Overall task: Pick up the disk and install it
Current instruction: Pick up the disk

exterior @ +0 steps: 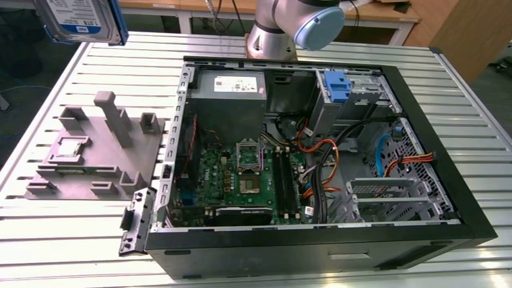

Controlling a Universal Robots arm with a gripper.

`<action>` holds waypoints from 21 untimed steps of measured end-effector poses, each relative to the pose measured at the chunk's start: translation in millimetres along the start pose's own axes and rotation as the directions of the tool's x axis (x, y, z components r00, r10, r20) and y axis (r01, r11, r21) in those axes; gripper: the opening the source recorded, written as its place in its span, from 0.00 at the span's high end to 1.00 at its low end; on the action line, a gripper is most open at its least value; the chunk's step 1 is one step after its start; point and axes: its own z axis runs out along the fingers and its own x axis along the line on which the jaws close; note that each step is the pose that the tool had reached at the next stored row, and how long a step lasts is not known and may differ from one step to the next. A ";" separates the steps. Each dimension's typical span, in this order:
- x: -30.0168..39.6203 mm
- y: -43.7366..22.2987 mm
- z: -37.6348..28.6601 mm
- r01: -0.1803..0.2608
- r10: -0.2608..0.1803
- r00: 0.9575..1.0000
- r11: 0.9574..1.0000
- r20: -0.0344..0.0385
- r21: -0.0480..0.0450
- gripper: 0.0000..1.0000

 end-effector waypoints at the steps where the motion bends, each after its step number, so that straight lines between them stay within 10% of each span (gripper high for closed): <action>1: 0.0 -0.2 0.0 0.000 0.000 1.000 1.000 0.000 0.000 0.64; 21: -0.3 -8.2 -0.1 0.000 0.000 1.000 1.000 0.000 0.000 0.64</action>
